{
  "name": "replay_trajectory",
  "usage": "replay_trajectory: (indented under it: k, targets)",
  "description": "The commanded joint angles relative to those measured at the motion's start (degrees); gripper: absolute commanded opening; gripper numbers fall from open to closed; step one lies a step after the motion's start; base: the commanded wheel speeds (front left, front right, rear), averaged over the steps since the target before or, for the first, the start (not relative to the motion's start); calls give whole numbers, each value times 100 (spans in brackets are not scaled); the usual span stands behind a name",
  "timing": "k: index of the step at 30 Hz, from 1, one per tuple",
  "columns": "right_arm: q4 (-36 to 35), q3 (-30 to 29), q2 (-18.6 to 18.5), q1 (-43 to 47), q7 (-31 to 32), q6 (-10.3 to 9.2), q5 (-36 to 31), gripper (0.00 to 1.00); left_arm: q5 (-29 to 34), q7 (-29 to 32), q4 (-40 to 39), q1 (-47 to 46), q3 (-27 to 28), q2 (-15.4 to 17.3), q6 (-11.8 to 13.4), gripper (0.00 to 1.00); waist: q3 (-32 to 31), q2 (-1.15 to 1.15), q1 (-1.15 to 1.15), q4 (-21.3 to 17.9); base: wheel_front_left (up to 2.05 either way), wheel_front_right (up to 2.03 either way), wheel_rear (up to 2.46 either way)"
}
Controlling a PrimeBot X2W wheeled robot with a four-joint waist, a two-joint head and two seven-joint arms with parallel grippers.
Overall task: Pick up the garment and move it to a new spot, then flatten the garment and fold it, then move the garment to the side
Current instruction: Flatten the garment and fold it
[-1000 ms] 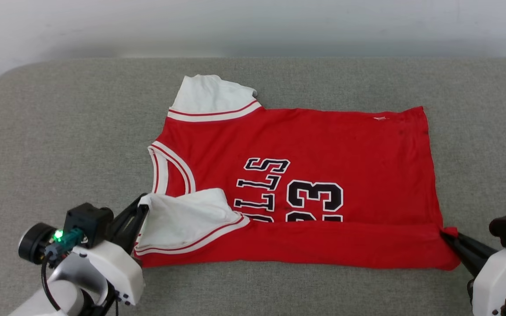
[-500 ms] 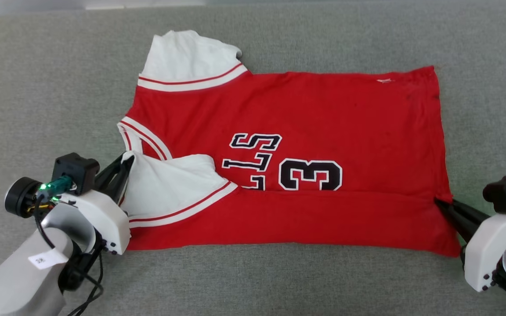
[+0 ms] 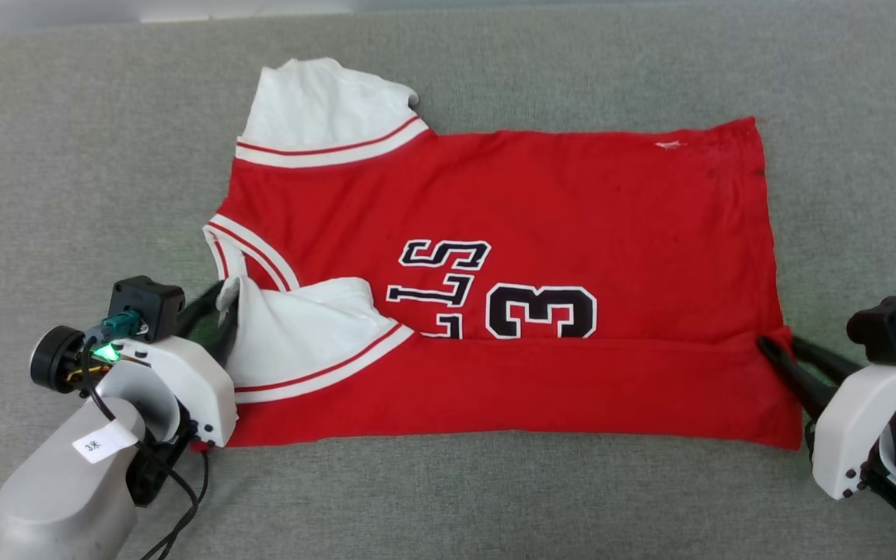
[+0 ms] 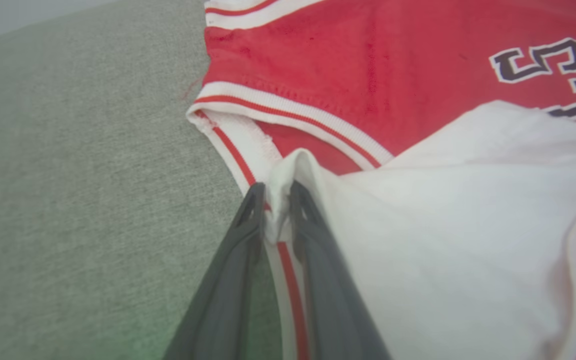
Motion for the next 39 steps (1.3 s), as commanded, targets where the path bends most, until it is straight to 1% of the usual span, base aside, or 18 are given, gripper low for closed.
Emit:
replay_trajectory:
  k: [1,3,6,9,12,14,16,23,26,29,32,35,39]
  targets:
    - [-3,-47,12,-49,-60,-5,15,100,46,-11,108,31,-54,-22,-8,100,-154,0,-1,39,0,0,0]
    - [-43,-85,9,-8,-103,-5,37,100,57,-78,110,-86,-23,13,-22,100,-285,0,-1,79,0,0,0]
    - [-103,-169,-34,100,-127,-5,22,100,95,63,-79,-245,2,195,-25,100,-465,0,-1,161,0,0,0]
    - [-175,-287,-35,158,-179,-5,-27,100,104,356,-375,-378,-9,365,-18,100,-595,0,-1,236,0,0,0]
    - [-205,-385,37,230,-217,-5,-94,100,48,809,-699,-536,-32,574,-55,100,-677,0,-1,293,0,0,0]
    - [-225,-433,80,224,-220,-5,-144,100,5,1212,-903,-625,-86,717,-74,100,-705,0,-1,319,0,0,0]
    - [-244,-456,121,219,-204,-5,-178,100,-186,1691,-1088,-705,-97,783,-115,100,-727,0,-1,342,0,0,0]
    - [-263,-490,242,211,-202,-5,-263,100,-963,3678,-1599,-919,-291,1033,-214,100,-764,0,-1,356,0,0,0]
    - [-269,-468,292,185,-191,-5,-294,100,-1272,4355,-1704,-918,-379,1084,-235,100,-754,0,-1,321,0,0,0]
    - [-266,-442,316,127,-175,-5,-291,100,-1523,4864,-1758,-846,-477,1110,-218,100,-725,0,-1,264,0,0,0]
    - [-241,-420,340,72,-168,-5,-272,100,-1668,5217,-1771,-743,-578,1139,-196,100,-682,0,-1,195,0,0,0]
    - [-206,-385,357,-7,-169,-5,-254,100,-1732,5435,-1717,-613,-701,1152,-189,100,-618,0,-1,120,0,0,0]
    - [-154,-313,388,-125,-197,-5,-248,100,-1758,5504,-1550,-437,-836,1120,-192,100,-509,0,-1,15,0,0,0]
